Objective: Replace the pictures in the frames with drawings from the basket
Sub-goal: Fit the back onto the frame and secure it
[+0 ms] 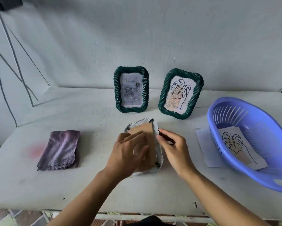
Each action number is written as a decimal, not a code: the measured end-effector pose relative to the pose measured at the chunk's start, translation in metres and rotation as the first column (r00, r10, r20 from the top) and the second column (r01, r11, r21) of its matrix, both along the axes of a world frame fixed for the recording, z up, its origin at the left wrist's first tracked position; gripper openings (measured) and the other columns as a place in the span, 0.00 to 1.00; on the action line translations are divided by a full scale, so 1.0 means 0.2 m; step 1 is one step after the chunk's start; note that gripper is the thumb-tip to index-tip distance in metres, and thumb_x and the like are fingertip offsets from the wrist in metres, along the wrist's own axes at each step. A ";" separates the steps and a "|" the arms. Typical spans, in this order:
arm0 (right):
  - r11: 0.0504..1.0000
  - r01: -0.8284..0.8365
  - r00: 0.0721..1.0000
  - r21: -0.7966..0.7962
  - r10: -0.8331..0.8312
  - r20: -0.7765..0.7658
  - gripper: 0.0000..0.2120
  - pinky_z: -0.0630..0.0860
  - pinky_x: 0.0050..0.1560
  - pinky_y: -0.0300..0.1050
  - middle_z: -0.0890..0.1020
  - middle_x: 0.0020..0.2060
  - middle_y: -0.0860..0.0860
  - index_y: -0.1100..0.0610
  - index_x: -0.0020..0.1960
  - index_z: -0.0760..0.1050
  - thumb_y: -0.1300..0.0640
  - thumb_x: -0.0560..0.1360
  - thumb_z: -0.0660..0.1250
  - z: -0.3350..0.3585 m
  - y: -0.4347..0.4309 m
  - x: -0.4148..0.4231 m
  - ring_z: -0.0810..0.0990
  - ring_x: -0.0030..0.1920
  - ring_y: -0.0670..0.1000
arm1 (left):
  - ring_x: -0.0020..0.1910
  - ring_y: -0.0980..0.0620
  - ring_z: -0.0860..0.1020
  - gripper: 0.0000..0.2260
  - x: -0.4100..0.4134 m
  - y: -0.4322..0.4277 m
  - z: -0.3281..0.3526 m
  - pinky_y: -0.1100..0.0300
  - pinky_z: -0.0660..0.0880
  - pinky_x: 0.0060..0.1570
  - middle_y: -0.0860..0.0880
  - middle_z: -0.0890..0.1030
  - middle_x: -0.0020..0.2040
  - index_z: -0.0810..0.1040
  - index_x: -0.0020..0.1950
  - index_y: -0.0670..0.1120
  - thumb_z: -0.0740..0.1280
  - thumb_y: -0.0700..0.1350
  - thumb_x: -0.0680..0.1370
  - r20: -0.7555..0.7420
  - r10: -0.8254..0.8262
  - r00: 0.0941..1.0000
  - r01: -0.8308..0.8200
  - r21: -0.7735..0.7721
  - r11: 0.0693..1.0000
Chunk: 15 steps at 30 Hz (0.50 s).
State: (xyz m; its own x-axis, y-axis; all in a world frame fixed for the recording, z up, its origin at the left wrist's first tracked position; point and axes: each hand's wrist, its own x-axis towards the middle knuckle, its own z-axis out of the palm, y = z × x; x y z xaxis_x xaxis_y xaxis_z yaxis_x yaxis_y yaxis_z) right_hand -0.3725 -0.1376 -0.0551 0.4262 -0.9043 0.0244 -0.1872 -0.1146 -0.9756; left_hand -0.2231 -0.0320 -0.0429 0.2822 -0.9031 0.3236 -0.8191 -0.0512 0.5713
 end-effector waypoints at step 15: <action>0.942 -0.270 0.957 -0.198 0.240 -0.164 0.15 0.64 0.66 0.32 0.77 0.62 0.38 0.45 0.66 0.77 0.47 0.80 0.65 0.03 -0.02 0.20 0.69 0.67 0.38 | 0.48 0.53 0.85 0.25 0.21 0.05 0.17 0.45 0.81 0.53 0.51 0.85 0.53 0.67 0.72 0.65 0.62 0.63 0.74 -0.550 0.111 0.828 -0.072 0.091 0.993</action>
